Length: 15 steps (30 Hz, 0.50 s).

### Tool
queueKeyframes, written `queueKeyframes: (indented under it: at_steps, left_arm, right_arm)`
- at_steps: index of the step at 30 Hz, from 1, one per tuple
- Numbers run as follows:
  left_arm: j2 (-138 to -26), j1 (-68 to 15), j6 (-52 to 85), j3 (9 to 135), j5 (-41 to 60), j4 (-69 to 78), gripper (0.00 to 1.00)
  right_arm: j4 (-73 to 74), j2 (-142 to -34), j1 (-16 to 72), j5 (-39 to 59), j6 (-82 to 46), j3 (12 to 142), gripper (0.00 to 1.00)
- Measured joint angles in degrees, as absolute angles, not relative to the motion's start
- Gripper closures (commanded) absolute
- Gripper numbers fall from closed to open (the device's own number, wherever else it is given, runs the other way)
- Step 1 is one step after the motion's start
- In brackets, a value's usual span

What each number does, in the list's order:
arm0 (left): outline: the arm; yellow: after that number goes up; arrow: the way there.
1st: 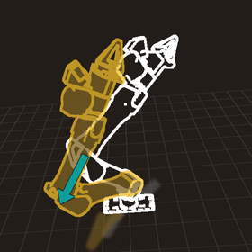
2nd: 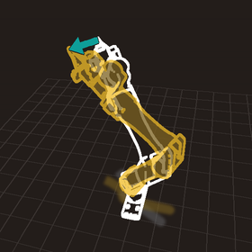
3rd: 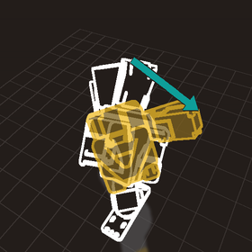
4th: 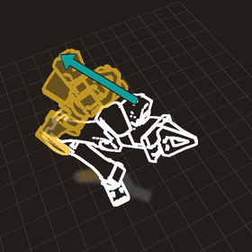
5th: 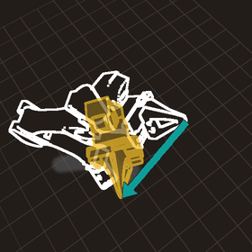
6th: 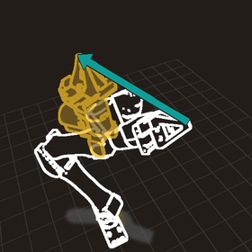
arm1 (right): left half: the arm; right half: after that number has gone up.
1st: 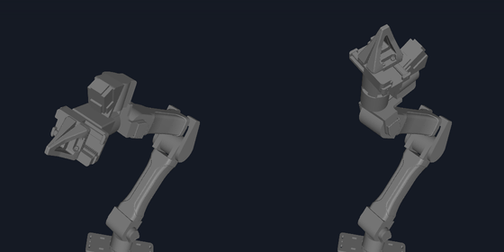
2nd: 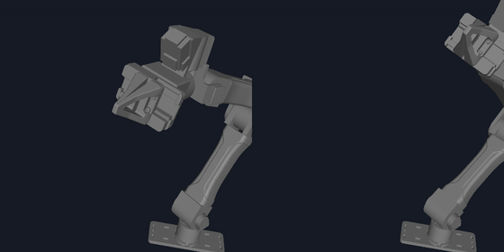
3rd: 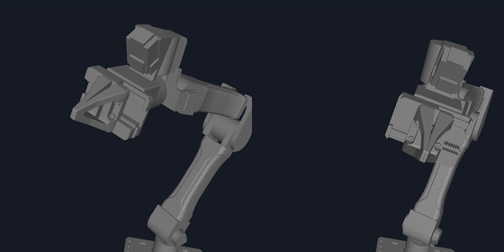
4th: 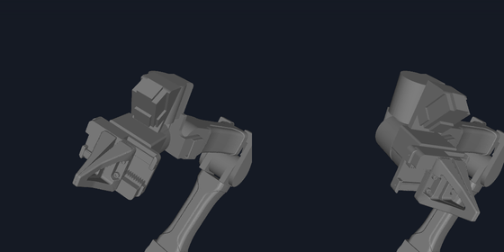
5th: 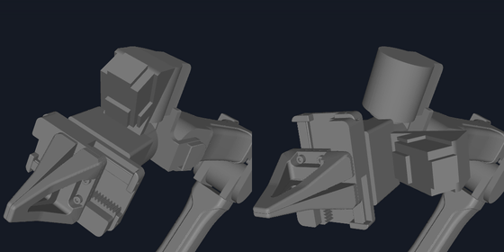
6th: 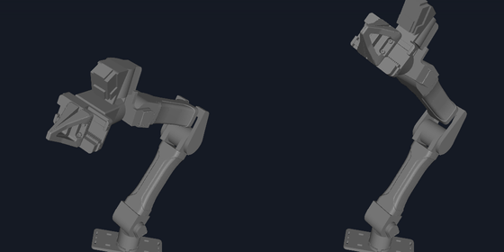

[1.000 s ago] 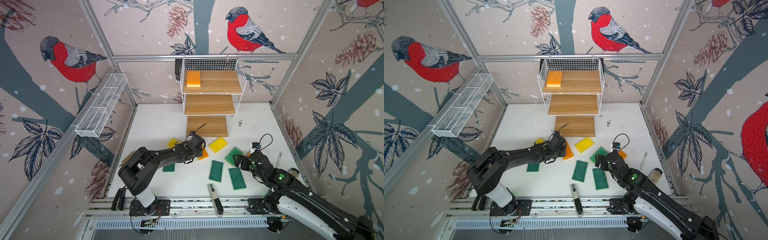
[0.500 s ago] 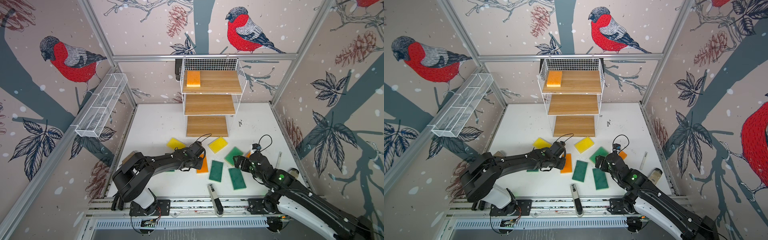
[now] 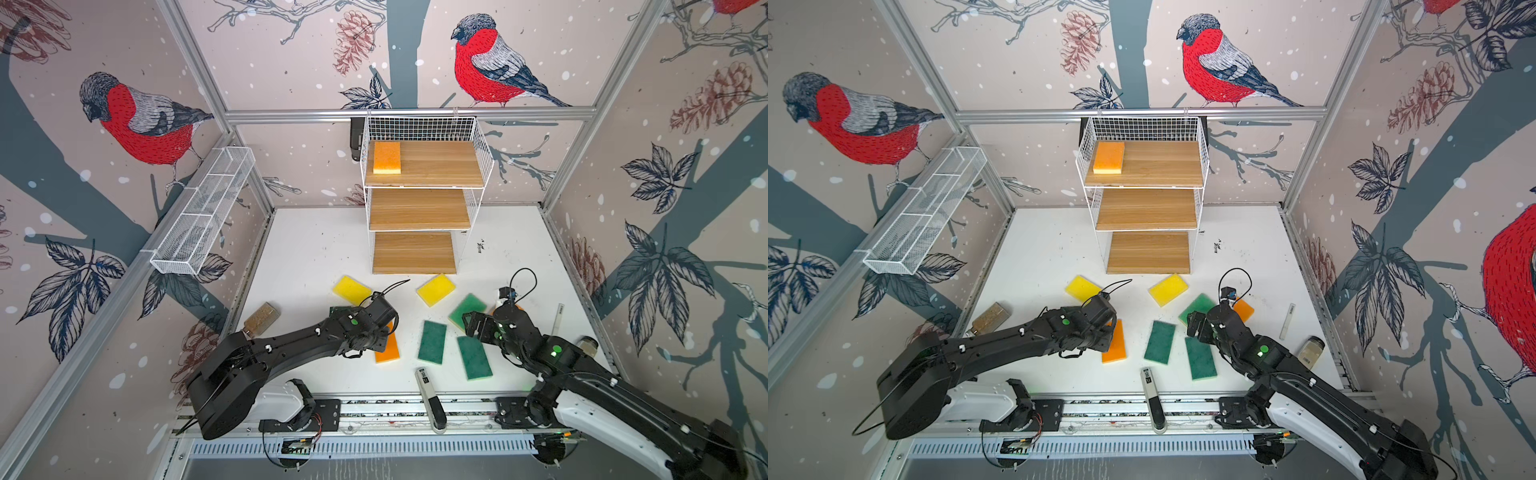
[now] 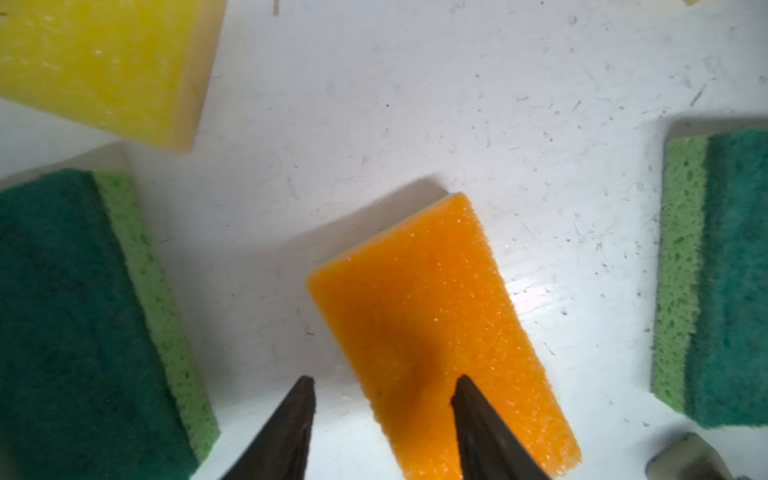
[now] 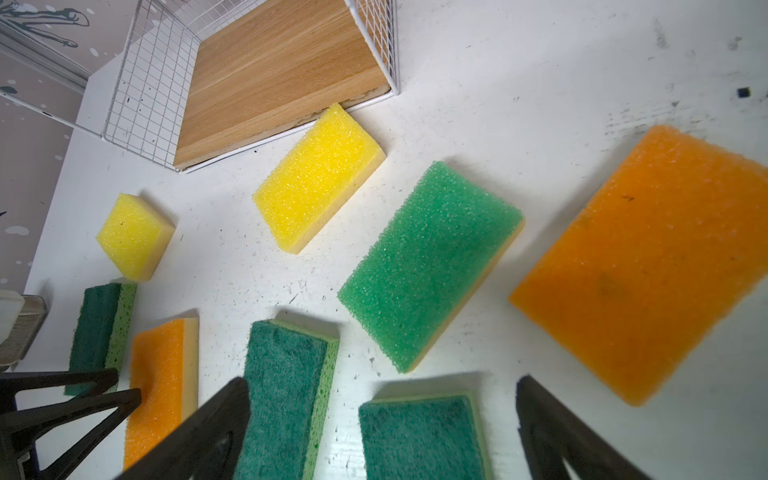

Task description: Place and organize the cleaning sponges onto the shelf

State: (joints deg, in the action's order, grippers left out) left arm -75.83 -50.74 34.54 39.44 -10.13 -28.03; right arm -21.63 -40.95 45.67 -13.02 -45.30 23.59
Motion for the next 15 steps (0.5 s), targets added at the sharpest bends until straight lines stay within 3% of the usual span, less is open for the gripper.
queueKeyframes:
  at_steps: [6,15]
  left_arm:
    - [-75.2,-50.9,37.5,40.9,-13.4,-28.6,0.25]
    - [-61.5,-57.1,52.8,32.9,-15.4,-27.0,0.19]
  right_arm:
    - [-21.5,-40.6,46.6,-13.1,-45.3,24.4,0.00]
    - [-21.5,-38.7,47.0,-13.8,-45.3,24.6,0.00]
